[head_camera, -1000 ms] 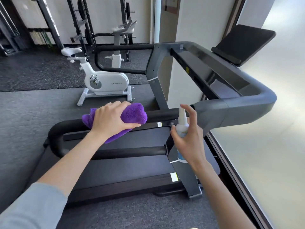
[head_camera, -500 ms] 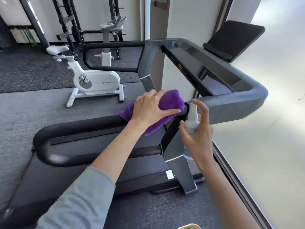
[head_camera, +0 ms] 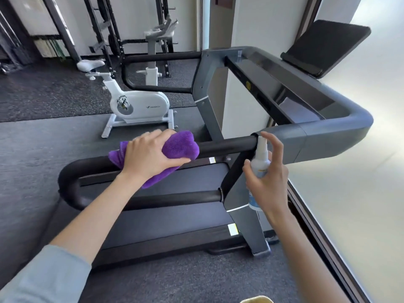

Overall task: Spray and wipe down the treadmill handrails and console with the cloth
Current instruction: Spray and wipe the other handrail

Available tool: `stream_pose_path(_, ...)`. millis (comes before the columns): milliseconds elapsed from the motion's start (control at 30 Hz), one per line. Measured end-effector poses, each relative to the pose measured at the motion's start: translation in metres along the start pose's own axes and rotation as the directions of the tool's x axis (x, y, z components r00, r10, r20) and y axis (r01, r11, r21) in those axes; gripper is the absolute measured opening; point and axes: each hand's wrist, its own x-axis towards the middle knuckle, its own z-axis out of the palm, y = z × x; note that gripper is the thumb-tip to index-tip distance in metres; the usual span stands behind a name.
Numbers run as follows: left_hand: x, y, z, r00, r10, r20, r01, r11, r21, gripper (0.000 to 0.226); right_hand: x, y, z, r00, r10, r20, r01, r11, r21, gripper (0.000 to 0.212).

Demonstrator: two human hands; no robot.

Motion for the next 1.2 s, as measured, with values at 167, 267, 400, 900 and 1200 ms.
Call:
stream_pose_path(167, -0.009, -0.028, -0.019, 0.99, -0.136, 0.043, 0.139, 0.989, -0.059, 0.08, -0.003, -0.01, 0.013, 0.998, -0.052, 0.032, 0.052, 0.999, 0.001, 0.061)
stream_pose_path(267, 0.003, 0.0, -0.018, 0.992, -0.126, -0.024, 0.118, 0.97, -0.213, 0.079, 0.0, -0.016, 0.013, 0.997, -0.076, 0.008, 0.076, 0.997, 0.009, 0.062)
stream_pose_path(400, 0.043, 0.079, 0.011, 1.0, 0.01, 0.017, -0.005, 0.966, -0.259, 0.08, 0.003, -0.018, -0.002, 0.995, -0.088, -0.037, 0.088, 0.996, -0.002, 0.063)
stream_pose_path(900, 0.03, 0.046, 0.02, 0.994, 0.049, 0.095, -0.045, 0.998, -0.044, 0.069, -0.01, -0.019, 0.029, 0.998, -0.063, 0.031, 0.062, 0.998, 0.016, 0.061)
stream_pose_path(1200, -0.029, -0.059, -0.028, 0.994, -0.089, -0.058, 0.091, 0.995, 0.029, 0.071, -0.019, -0.041, 0.083, 0.987, -0.11, 0.116, 0.102, 0.992, 0.068, 0.061)
